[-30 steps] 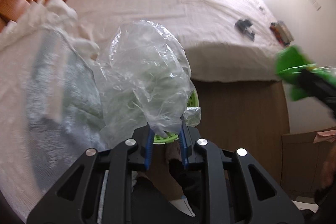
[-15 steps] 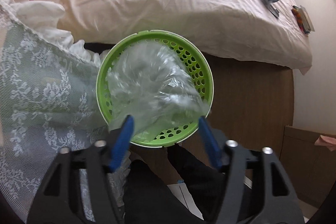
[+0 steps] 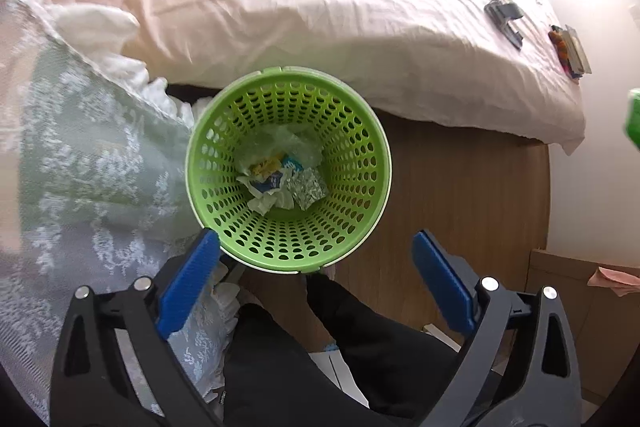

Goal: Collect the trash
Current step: 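Lower the green packet into the wastebasket and open the right tool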

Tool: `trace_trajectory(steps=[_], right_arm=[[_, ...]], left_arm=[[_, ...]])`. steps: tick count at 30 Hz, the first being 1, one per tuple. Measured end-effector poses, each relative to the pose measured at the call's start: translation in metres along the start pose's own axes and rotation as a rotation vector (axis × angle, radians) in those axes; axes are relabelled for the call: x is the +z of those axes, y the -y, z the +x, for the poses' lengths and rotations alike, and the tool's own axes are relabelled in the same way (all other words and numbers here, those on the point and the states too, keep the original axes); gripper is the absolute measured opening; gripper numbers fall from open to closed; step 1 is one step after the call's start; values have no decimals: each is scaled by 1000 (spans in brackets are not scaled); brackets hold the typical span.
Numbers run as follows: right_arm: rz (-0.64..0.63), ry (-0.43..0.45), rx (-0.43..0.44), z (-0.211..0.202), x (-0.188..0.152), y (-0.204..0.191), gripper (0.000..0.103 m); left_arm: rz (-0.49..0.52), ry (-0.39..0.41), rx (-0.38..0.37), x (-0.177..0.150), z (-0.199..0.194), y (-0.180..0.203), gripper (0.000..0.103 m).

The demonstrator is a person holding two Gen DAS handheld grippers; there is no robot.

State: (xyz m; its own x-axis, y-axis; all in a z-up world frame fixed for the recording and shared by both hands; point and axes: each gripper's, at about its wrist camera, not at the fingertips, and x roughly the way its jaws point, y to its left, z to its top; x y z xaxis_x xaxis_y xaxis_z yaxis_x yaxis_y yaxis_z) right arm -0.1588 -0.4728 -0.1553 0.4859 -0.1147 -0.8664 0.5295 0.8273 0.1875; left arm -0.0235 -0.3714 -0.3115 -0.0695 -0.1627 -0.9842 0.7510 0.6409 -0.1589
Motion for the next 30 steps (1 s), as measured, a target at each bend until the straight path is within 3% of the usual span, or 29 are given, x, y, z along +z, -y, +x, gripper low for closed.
trace_trajectory(steps=[6,16,25,30], right_arm=[[-11,32,25,-4,10,-8,70],[-88,32,84,14,23,-48,70],[-166,13,146,29,16,-105,71],[-187,-72,127,68,7,-115,72]], left_arm=[[-1,134,55,-5,-61,-5,93],[-139,414,143,-42,-198,-52,95],[-247,460,175,-77,-227,-92,95],[-281,456,182,-93,-228,-104,95]])
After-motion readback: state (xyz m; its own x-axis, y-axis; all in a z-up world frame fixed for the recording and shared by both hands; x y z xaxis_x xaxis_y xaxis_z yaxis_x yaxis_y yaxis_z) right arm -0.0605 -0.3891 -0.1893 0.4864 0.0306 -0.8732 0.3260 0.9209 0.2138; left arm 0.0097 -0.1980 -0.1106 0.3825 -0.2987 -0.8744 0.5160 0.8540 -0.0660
